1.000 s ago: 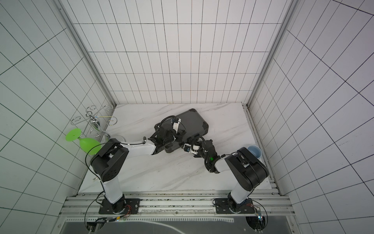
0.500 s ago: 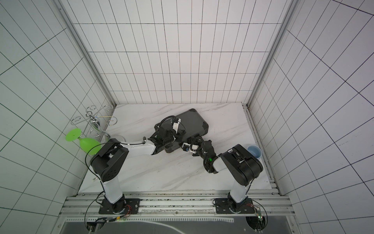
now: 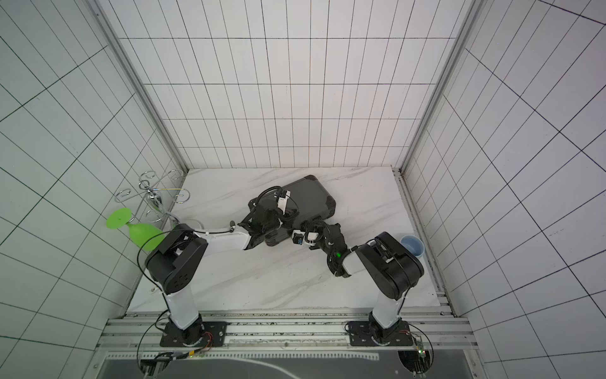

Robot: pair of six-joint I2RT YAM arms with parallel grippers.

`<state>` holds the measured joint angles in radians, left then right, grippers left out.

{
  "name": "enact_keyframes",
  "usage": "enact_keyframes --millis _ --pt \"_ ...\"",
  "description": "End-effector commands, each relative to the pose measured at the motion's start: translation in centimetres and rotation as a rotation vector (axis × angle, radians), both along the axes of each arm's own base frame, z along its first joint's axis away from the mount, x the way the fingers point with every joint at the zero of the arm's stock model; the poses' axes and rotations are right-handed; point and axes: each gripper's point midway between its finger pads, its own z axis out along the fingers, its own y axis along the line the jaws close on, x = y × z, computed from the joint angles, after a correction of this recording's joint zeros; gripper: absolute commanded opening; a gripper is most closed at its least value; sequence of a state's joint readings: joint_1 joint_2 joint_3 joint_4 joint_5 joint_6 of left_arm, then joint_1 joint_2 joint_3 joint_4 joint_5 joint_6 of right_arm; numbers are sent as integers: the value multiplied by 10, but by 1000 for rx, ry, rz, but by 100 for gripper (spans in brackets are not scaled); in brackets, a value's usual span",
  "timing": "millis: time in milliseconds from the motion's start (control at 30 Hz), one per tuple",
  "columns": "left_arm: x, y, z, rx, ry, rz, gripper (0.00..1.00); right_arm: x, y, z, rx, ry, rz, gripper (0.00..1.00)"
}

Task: Close the poker set cases
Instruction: Fasten the fastener on the poker set case.

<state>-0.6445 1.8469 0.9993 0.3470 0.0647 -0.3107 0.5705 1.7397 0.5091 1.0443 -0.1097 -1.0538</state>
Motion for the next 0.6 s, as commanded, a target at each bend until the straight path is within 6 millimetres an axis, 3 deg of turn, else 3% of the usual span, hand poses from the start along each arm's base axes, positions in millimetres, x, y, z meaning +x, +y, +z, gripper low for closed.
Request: enact_keyframes --millis 0,567 --pt "-59 45 -122 240 379 25 0 15 24 31 43 7 59 0" --pt "-59 45 -122 237 379 21 0 13 31 49 36 265 255 0"
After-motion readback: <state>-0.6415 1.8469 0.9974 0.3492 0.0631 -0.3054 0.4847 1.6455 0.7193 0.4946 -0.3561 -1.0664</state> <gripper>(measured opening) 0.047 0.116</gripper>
